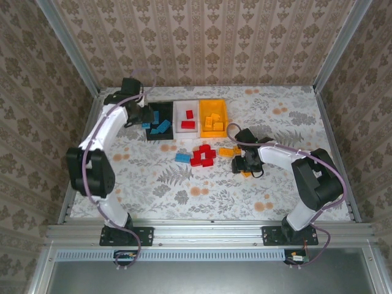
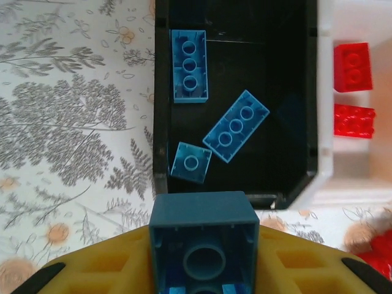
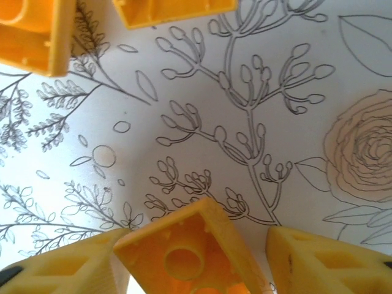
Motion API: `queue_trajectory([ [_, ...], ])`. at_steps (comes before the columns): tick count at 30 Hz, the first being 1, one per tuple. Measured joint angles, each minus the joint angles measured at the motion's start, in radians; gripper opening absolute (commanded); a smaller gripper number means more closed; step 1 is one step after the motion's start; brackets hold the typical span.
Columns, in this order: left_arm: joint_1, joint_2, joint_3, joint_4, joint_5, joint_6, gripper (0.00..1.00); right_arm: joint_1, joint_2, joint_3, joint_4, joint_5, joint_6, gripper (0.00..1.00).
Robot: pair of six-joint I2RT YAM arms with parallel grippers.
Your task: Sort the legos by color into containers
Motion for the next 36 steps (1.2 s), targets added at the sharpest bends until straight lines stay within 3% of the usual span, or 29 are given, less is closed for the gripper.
queue_trajectory([
  [10, -0.003, 0.259, 0.224, -0.047, 0.026, 0.038, 0.47, 0.002, -0.014, -0.013, 0.003, 0.024, 0.008, 0.47],
  [20, -0.003, 0.305, 0.243, -0.056, 0.058, 0.040, 0.57, 0.014, -0.026, -0.023, 0.004, 0.018, 0.019, 0.36],
  [25, -0.007, 0.160, 0.097, -0.023, 0.079, 0.039, 0.59, 0.015, -0.030, -0.023, 0.004, 0.016, 0.034, 0.31],
  [36, -0.049, -0.409, -0.414, 0.112, 0.176, -0.040, 0.61, 0.048, -0.074, 0.055, -0.086, -0.003, 0.056, 0.31],
])
